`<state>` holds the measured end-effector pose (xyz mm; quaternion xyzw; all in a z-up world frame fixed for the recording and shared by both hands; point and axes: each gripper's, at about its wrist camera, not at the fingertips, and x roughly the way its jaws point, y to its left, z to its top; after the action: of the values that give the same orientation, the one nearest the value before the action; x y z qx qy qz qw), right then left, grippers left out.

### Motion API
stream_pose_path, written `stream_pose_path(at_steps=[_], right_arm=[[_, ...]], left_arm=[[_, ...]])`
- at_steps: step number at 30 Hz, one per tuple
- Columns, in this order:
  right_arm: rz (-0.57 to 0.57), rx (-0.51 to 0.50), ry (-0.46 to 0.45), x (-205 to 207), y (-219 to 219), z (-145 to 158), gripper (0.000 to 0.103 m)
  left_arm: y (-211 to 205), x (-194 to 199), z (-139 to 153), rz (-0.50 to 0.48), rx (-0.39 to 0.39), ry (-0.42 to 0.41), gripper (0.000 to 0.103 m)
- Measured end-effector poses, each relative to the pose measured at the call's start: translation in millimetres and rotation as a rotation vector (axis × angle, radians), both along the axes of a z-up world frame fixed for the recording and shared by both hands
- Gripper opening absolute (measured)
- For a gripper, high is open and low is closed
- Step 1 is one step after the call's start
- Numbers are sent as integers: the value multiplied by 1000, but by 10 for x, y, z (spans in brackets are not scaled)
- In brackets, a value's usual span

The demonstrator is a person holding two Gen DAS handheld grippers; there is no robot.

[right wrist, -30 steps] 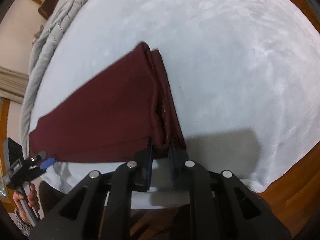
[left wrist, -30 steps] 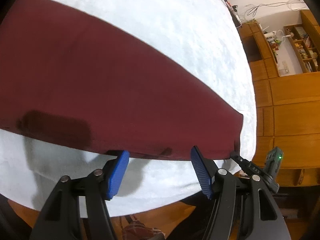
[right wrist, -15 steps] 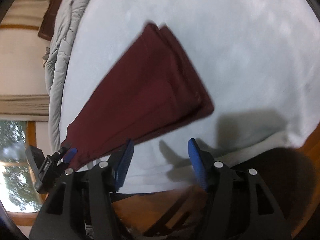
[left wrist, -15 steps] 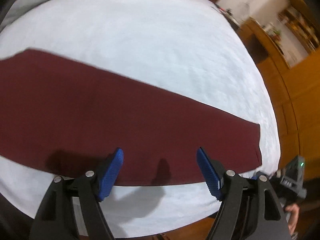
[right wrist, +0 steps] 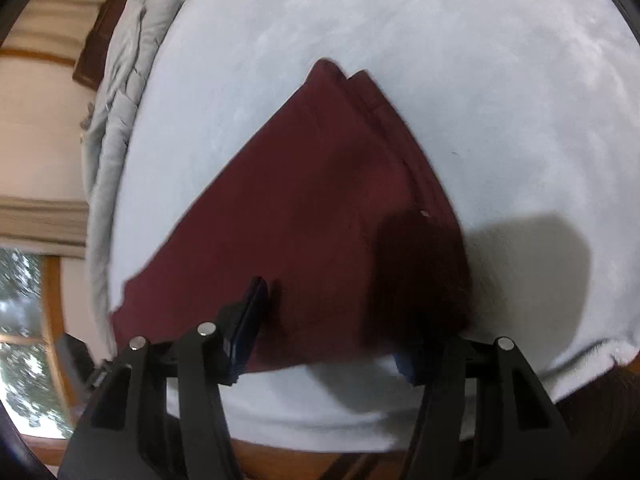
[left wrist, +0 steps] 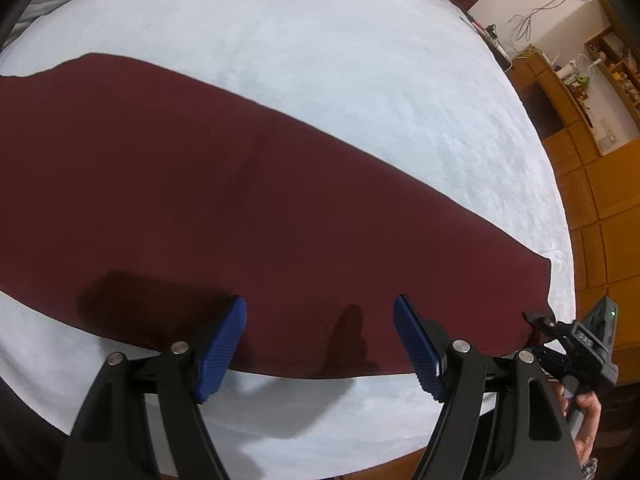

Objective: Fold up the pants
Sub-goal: 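Lower the folded trousers onto the bed and open both tools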

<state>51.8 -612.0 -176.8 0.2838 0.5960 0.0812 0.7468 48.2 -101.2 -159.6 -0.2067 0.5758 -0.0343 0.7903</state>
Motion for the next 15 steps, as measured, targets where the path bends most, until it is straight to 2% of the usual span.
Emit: stream_pose_path(at_steps=[1, 2, 3, 6, 9, 13, 15], right_arm=[[13, -23, -7, 19, 52, 0, 57], [26, -38, -12, 26, 87, 15, 51], [41, -56, -37, 46, 121, 64, 31], [65, -6, -144, 113, 111, 322, 19], [84, -12, -220, 213, 84, 614, 16], [28, 62, -305, 293, -220, 969, 15], [-8, 27, -322, 293, -378, 1035, 15]], left_arm=[[6, 0, -11, -3, 0, 1, 76], [7, 7, -19, -7, 3, 2, 76], [9, 12, -24, -11, 6, 1, 76], [35, 25, 4, -2, 16, -9, 76], [120, 23, 92, 40, 24, -48, 76], [304, 18, 295, 103, 43, -128, 77], [348, 30, 328, 106, 59, -142, 79]])
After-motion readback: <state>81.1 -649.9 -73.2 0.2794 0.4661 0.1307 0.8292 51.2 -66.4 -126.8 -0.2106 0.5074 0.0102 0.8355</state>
